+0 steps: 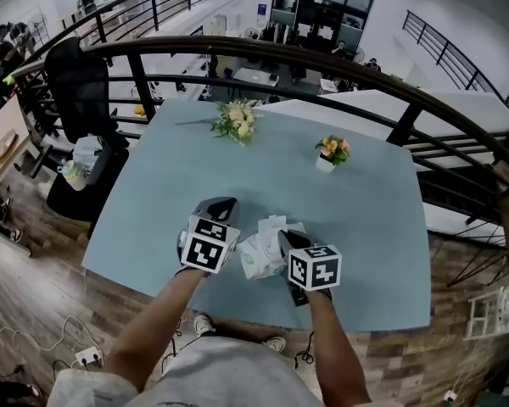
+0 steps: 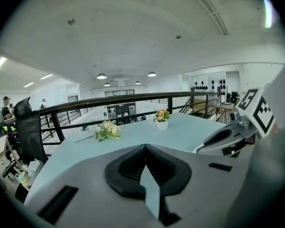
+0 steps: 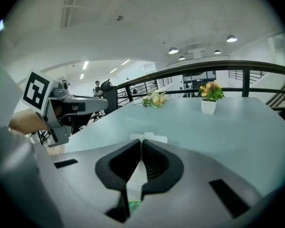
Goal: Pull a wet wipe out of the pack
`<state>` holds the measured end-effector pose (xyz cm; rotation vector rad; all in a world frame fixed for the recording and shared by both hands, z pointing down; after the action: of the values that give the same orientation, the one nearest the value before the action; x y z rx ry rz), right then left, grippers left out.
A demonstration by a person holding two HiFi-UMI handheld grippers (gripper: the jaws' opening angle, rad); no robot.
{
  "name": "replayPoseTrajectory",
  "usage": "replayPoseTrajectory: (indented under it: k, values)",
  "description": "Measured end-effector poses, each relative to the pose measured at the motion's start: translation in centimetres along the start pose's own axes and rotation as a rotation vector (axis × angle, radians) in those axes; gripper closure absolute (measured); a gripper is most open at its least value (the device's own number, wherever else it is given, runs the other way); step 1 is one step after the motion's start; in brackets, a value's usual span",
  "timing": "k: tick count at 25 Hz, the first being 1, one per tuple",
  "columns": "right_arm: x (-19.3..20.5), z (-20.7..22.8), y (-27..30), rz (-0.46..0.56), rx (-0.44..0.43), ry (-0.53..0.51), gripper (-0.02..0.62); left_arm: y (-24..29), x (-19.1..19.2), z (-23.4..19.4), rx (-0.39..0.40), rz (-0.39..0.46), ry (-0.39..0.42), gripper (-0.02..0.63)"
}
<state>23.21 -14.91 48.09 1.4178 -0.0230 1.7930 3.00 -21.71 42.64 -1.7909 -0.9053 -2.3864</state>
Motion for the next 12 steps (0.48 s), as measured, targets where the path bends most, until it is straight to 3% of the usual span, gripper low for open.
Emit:
replayPoseTrajectory:
  k: [12]
  values:
    - [-1.4, 0.6, -1.8, 0.055, 0.035, -0.008, 0.582, 0.3, -0.8, 1.2, 0.026, 0.016, 0.007, 0.611]
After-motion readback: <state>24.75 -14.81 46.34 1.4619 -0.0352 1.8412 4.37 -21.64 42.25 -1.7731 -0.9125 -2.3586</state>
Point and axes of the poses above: the fingertips, and each gripper's own axes: y forward along the fingers, z to its right, x out of its underside, the point moved 10 cm from there along -y, backward along the fingers, and after that the axes turned 14 degrees about -x, right-handed, at the moved point
